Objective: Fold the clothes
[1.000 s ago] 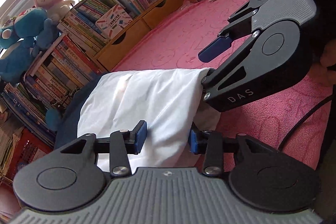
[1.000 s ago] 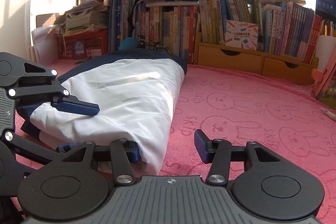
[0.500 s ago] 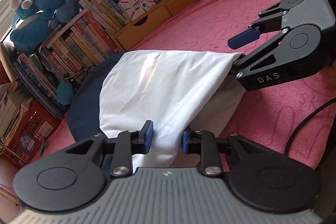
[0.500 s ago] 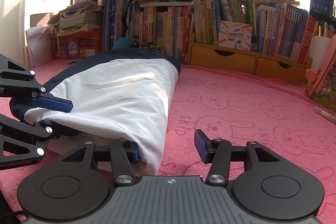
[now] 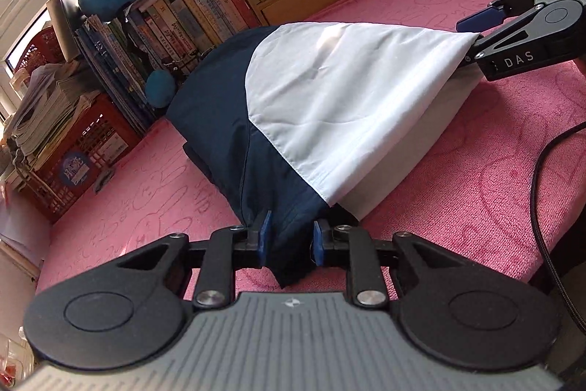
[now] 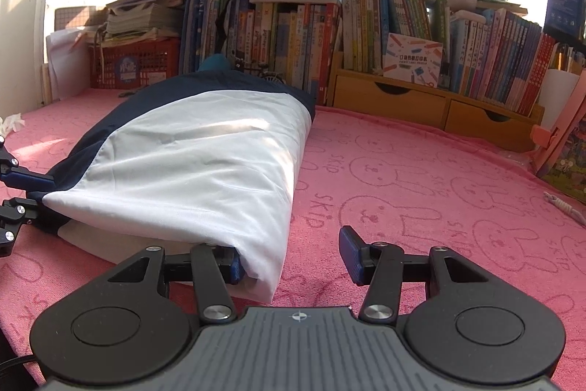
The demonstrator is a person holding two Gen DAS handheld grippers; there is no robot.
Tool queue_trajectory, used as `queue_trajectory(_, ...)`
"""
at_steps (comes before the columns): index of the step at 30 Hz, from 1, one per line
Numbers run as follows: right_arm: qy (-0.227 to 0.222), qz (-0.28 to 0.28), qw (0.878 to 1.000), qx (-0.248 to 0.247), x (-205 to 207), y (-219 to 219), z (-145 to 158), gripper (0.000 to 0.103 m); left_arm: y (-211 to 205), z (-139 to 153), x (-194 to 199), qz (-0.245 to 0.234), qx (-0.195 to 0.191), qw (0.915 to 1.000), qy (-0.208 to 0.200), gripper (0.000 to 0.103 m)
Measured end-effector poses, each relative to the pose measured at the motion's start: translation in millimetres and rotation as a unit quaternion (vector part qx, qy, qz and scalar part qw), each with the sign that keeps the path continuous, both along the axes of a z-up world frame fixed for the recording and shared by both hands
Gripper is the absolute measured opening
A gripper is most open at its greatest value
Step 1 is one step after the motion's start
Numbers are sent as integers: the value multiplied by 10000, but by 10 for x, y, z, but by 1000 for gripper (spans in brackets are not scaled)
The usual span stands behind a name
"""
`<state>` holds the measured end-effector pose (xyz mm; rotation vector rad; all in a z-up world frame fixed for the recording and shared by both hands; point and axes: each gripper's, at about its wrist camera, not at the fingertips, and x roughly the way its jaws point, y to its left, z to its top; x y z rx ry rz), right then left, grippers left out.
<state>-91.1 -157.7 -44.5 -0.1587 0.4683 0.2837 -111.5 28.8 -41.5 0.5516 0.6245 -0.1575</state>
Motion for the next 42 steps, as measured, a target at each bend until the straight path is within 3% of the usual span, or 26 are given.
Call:
queue_trajectory(8, 135, 118, 9997, -182, -77, 32, -58, 50, 72, -21, -2, 35, -224, 9997, -78, 23)
queue_trajectory(9, 150, 173, 9996, -185, -78, 47, -56, 45, 72, -24, -8, 53, -255, 9996, -95, 23)
queue_trajectory(10, 173, 136, 9997, -123, -62, 23, -48, 35, 69, -26, -12, 51, -266, 9996, -101, 23)
queue_trajectory(14, 528, 87, 9978, 396, 35, -131, -39, 36, 72, -30, -37, 30, -331, 9994, -117, 22)
queue_trajectory(17, 406, 281, 9986, 198, -23, -107, -25, 36, 103, -23, -58, 61, -542, 9984, -140, 25)
queue_trajectory(20, 424, 428, 9979, 251, -65, -160, 10, 50, 176, 41, -102, 55, -1052, 9944, -39, 38)
queue_trajectory(22, 526, 491, 9966, 403, -70, -242, 28, 56, 224, 97, -146, 16, -1406, 9900, 67, 57)
queue_trajectory(24, 609, 509, 9959, 438, -78, -313, 41, 62, 255, 141, -200, -23, -1663, 9860, 131, 62)
queue_trajectory(28, 545, 390, 9977, 107, -143, -397, 24, 72, 295, 106, -246, 201, -1502, 9883, 154, 68)
queue_trajectory(30, 574, 390, 9976, 78, -172, -437, 5, 73, 358, 96, -252, 372, -1629, 9856, 254, 68)
queue_trajectory(35, 601, 454, 9972, -23, -230, -494, -31, 81, 540, 217, -290, 577, -2528, 9650, 397, 73)
queue_trajectory(38, 640, 669, 9956, 138, -237, -551, 6, 82, 658, 364, -288, 518, -3263, 9428, 437, 77)
queue_trajectory(42, 816, 1167, 9856, 914, -200, -757, 146, 91, 867, 580, -228, 439, -4126, 9092, 358, 82)
